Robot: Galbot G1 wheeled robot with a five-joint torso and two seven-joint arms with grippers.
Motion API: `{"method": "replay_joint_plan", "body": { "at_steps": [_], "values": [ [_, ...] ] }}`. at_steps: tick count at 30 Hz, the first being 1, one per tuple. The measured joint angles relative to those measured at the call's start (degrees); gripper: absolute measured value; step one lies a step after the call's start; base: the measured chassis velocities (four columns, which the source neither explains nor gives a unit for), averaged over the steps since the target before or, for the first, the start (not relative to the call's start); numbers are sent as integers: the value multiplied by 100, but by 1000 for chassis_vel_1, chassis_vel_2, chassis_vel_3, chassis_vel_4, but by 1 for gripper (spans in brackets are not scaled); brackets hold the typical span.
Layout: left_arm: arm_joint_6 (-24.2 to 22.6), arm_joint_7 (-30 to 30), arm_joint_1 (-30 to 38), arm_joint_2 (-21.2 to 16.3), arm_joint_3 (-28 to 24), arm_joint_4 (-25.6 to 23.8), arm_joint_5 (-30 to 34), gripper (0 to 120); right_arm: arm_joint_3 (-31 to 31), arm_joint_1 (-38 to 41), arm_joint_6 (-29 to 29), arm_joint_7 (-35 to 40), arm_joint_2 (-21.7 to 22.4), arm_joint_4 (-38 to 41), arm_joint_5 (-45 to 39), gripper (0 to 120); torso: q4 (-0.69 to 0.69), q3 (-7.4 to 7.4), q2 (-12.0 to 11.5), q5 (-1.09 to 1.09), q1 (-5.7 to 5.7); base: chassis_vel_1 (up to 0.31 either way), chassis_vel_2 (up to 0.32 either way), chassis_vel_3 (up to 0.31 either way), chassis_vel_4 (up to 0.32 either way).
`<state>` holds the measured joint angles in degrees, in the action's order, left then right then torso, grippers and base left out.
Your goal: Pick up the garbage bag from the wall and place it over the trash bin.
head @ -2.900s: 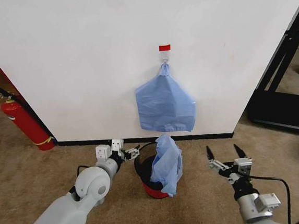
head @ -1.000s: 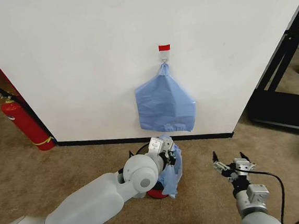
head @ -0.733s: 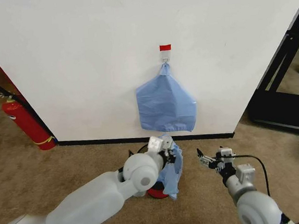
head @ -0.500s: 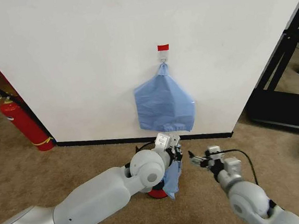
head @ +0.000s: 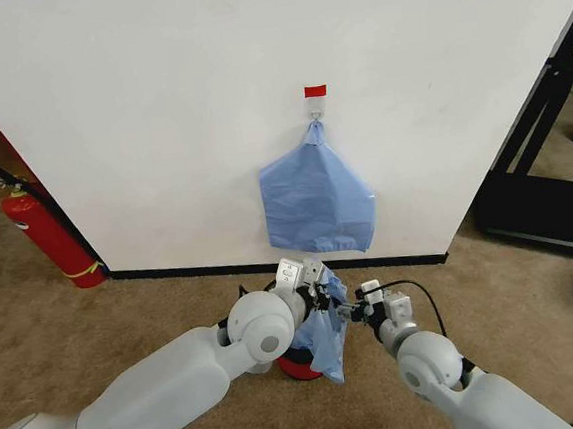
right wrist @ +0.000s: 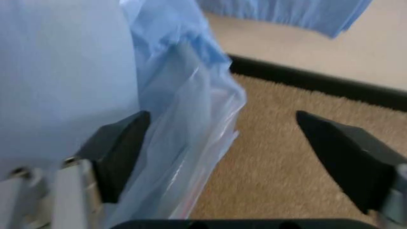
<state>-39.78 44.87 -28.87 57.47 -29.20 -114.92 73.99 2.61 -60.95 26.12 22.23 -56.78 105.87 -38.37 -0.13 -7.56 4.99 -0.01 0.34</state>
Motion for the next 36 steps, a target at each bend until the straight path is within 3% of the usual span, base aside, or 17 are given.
{"method": "replay_joint_plan", "body": {
  "at_steps": [6, 21, 29, 36],
  "values": [
    [-3, -7, -124, -106, 95, -78, -12, 0, 181, 171, 161, 108, -177, -200, -271, 63, 0, 0, 0, 0, 0, 0, 0, 0, 0],
    [-8, -7, -423, -255, 273, -379, -47, 0, 207, 381, 533, 776, -438, -353, -1302, 3, 0, 0, 0, 1, 0, 0, 0, 0, 0],
    [-12, -23, -484, -379, 408, -421, -51, 0, -24, 199, 492, 939, -434, -53, -1396, 0, -1, 0, 0, 1, 0, 0, 0, 0, 0],
    [16, -121, -785, -632, 869, -300, -49, 0, -559, -397, 262, 852, -226, 520, -1335, 0, -2, 0, 0, 0, 0, 0, 0, 0, 0]
  ]
}}
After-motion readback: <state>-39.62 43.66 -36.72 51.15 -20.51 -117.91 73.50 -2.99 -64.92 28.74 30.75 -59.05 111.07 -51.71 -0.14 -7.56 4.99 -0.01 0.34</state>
